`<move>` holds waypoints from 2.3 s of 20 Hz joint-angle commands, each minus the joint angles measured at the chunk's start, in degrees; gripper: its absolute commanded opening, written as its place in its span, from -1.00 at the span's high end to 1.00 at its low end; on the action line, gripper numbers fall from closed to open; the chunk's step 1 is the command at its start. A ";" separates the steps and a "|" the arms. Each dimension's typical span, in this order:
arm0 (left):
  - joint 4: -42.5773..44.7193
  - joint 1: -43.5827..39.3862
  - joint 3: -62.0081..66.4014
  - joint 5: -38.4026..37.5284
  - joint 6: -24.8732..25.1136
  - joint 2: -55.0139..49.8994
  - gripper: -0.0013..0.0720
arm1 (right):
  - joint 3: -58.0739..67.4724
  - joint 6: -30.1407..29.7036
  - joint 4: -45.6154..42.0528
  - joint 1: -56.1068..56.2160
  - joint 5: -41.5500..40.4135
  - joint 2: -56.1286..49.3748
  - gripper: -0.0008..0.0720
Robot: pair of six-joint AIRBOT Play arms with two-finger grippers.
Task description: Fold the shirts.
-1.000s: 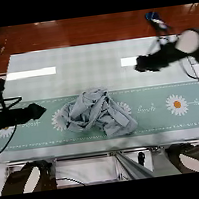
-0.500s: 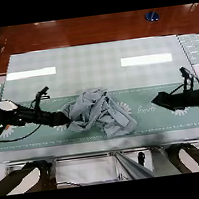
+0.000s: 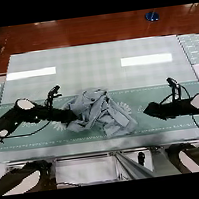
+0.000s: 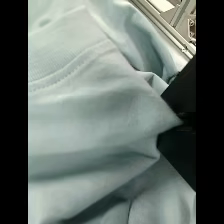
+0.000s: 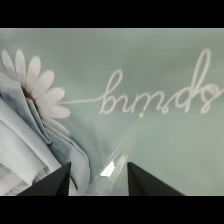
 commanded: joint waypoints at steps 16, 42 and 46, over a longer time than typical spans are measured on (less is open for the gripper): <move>-0.17 -0.66 -0.04 1.57 -0.76 -0.15 0.90 | -0.11 -9.70 14.32 12.41 -5.40 -18.47 -0.14; 6.27 23.82 58.47 -15.85 -11.93 32.48 0.90 | 94.18 -4.76 -18.60 2.62 26.53 -0.20 0.91; 6.27 19.21 51.34 -18.64 -12.98 38.34 0.90 | 83.49 -3.48 -19.37 2.62 32.94 6.01 0.91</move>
